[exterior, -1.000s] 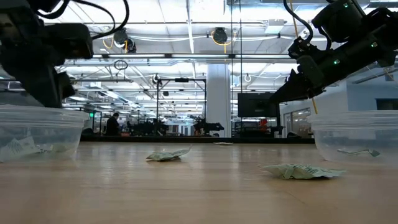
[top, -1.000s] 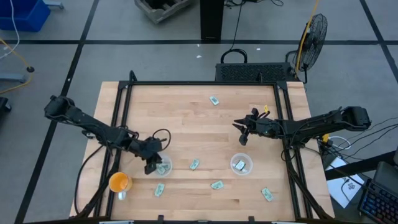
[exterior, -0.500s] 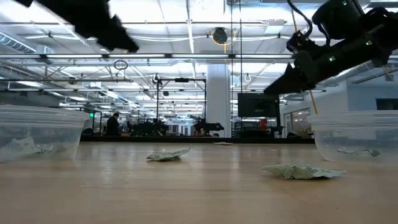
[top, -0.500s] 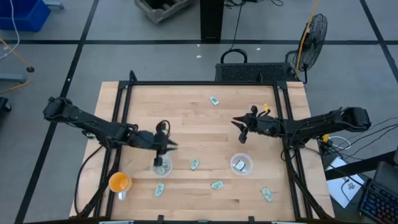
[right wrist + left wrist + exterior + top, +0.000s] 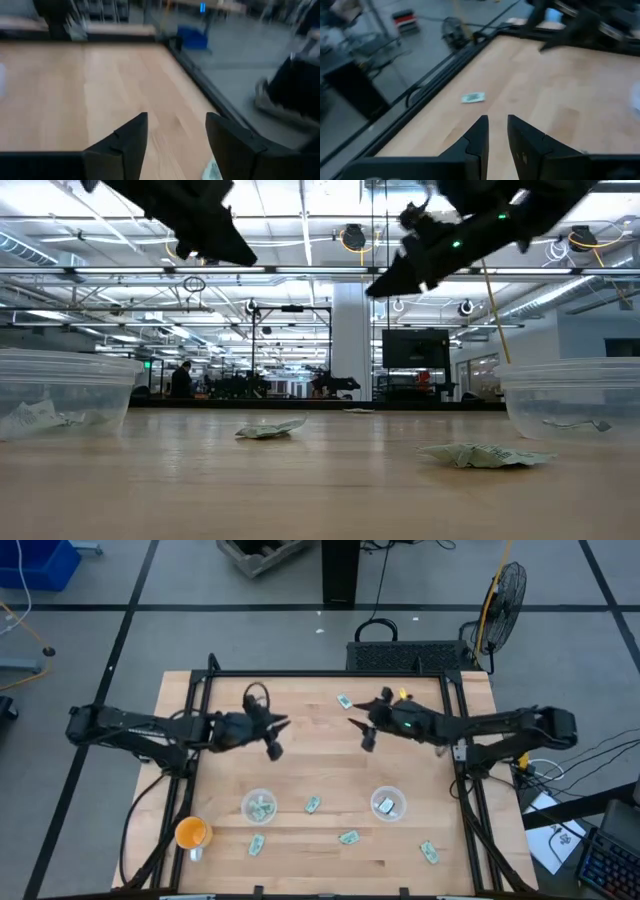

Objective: Pick and place Stevia / Truvia into bins
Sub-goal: Put the light green stevia packet into the right transparent container

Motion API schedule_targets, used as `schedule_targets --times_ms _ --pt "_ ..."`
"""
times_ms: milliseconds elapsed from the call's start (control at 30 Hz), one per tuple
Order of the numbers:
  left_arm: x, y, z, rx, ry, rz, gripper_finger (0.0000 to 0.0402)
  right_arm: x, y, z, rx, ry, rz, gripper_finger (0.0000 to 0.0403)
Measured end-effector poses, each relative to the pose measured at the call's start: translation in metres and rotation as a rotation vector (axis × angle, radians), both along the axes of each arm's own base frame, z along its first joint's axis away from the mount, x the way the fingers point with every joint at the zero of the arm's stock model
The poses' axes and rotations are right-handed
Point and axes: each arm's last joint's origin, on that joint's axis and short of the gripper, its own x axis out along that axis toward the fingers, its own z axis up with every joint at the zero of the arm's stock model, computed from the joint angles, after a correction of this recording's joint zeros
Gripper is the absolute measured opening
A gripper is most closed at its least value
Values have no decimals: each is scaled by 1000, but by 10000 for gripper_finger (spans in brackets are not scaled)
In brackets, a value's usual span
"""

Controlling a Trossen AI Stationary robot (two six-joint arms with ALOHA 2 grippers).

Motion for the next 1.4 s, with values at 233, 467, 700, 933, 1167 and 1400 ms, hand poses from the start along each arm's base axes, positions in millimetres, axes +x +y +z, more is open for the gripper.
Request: schedule_targets --times_ms 233,467,700,933,1167,1400 --pt "-3 28 -1 -6 2 121 77 24 -31 -44 80 284 -96 198" --pt "-6 39 -1 -10 0 169 77 24 -57 -82 203 380 -166 199" --pt "-1 49 -5 -4 -1 201 76 52 -77 -60 260 507 -182 199" --pt "9 64 -18 -3 25 248 76 75 -109 -48 370 518 -262 199" --pt "16 74 -31 8 94 196 76 74 -121 -78 433 605 -286 199" --pt "15 77 -30 -7 84 177 76 72 -131 -93 431 644 -279 199"
